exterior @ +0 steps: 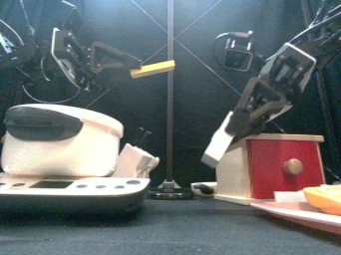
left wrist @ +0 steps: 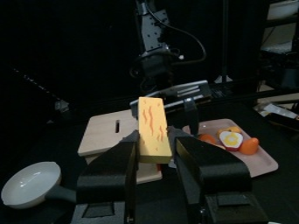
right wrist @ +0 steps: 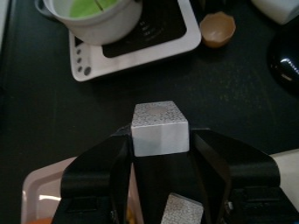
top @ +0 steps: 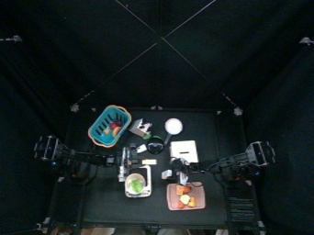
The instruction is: Hand over egg
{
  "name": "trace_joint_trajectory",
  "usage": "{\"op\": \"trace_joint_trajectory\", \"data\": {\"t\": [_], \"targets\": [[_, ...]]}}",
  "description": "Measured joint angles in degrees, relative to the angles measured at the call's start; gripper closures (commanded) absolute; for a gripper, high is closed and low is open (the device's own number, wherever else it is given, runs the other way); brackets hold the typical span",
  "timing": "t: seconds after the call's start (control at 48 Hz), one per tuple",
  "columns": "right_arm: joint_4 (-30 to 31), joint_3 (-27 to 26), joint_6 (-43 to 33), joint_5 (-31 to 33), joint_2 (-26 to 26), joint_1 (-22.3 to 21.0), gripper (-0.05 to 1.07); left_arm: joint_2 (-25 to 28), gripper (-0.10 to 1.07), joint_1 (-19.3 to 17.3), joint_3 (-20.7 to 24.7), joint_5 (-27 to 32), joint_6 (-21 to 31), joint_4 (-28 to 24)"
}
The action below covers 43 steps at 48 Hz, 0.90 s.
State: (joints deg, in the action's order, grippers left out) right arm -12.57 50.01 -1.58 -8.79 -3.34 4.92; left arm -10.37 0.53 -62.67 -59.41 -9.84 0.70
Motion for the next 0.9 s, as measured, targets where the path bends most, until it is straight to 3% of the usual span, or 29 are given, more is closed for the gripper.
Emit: {"op": "trace_joint_trajectory", "data": {"t": [0.417,0.625,0.896], "targets": [[0.4,-2.5,0.1,2.3,1.9,0.3,0.03,0.3,0.39,0.1,0.0,0.0,0.0,0.5],[3.2,-2.9,-0.2,6.0,0.9,0.3,0.02,0.4,0.39,0.0,0.0,0.0,0.0,0.6],[6.0,-2.8,-0.4,6.3,-3.0,-0.3,0.02,0.4,0.39,0.0,0.0,0.0,0.0,0.6]]}}
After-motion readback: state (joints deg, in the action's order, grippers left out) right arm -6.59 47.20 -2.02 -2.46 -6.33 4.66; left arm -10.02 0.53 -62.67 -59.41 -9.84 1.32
